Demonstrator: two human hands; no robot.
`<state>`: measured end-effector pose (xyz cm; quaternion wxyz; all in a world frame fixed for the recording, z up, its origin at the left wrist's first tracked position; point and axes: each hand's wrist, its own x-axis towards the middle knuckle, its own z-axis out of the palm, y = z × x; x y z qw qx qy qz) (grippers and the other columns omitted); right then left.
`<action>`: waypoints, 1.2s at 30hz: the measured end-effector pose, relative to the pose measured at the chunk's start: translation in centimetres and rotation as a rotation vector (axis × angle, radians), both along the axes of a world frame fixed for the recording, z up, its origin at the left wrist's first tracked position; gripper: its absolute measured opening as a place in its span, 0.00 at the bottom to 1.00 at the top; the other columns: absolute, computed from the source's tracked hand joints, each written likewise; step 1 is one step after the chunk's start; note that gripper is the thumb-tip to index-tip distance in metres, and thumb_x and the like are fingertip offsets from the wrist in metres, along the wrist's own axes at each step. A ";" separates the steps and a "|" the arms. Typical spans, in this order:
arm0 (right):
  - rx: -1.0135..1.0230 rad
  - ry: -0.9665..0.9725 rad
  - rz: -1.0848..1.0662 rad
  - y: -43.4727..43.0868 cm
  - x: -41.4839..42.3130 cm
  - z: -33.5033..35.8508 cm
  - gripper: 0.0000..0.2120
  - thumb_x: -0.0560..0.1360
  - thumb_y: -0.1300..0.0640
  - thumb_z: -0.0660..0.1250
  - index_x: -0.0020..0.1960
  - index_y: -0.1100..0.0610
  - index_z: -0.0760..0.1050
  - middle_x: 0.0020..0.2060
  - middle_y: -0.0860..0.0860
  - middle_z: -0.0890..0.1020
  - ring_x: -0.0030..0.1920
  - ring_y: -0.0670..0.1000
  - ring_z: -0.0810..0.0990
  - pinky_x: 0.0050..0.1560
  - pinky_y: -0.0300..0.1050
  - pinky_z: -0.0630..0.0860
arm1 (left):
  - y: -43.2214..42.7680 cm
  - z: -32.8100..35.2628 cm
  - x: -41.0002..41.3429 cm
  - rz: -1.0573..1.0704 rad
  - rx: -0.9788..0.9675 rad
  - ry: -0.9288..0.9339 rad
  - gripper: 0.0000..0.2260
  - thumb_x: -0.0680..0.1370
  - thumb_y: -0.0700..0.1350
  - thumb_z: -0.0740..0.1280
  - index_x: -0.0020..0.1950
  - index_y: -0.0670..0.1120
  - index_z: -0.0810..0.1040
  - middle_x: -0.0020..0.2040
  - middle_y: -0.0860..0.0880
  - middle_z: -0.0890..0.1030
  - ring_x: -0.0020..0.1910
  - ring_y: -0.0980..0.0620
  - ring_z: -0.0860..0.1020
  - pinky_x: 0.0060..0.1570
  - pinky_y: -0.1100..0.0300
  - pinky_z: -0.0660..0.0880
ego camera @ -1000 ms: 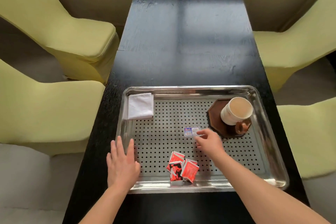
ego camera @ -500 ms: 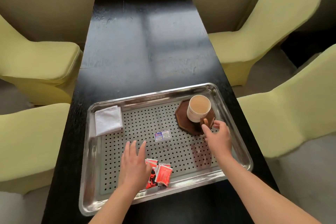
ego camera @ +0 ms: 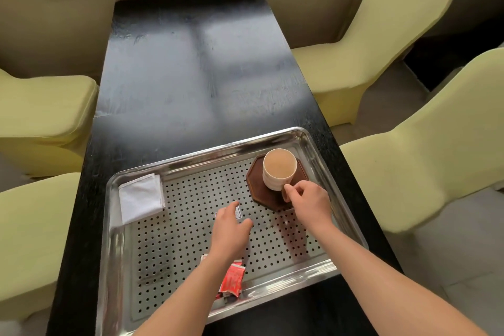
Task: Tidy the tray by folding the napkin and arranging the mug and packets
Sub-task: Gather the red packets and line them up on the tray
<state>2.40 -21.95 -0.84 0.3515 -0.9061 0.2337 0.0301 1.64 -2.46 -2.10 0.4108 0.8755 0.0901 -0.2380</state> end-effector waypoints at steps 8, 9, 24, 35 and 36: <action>0.022 -0.037 0.002 -1.4 -0.5 0.5 0.15 0.78 0.47 0.67 0.38 0.54 0.80 0.36 0.48 0.81 0.40 0.47 0.79 0.41 0.44 0.74 | -1.5 -1.2 1.8 0.021 -0.026 0.035 0.26 0.78 0.46 0.64 0.77 0.50 0.64 0.74 0.46 0.67 0.54 0.56 0.69 0.56 0.58 0.65; 0.026 -0.040 0.006 -1.5 -0.5 0.6 0.14 0.78 0.47 0.67 0.38 0.54 0.80 0.36 0.48 0.82 0.41 0.47 0.79 0.41 0.44 0.75 | -1.7 -1.3 1.9 0.017 -0.026 0.040 0.26 0.78 0.46 0.64 0.77 0.50 0.64 0.74 0.46 0.67 0.53 0.57 0.68 0.56 0.58 0.65; 0.303 -0.015 -0.238 -2.8 -1.3 -1.2 0.11 0.81 0.46 0.61 0.48 0.49 0.79 0.42 0.48 0.84 0.44 0.48 0.84 0.45 0.47 0.83 | -4.7 -1.9 4.2 0.257 -0.241 0.241 0.35 0.76 0.43 0.65 0.81 0.48 0.54 0.71 0.43 0.71 0.53 0.48 0.78 0.57 0.47 0.78; 0.714 0.121 -0.538 -3.0 0.1 -3.5 0.09 0.82 0.62 0.60 0.57 0.59 0.77 0.45 0.64 0.84 0.44 0.59 0.83 0.60 0.64 0.76 | -6.0 -1.8 4.9 0.409 -0.464 0.339 0.17 0.71 0.33 0.63 0.42 0.57 0.71 0.42 0.51 0.74 0.38 0.55 0.71 0.39 0.61 0.69; 0.721 0.118 -0.536 -3.2 0.2 -3.7 0.08 0.82 0.62 0.60 0.55 0.59 0.78 0.41 0.63 0.82 0.41 0.55 0.79 0.61 0.64 0.76 | -6.2 -1.7 4.9 0.408 -0.465 0.336 0.17 0.71 0.33 0.63 0.37 0.57 0.68 0.40 0.52 0.74 0.37 0.55 0.71 0.39 0.61 0.70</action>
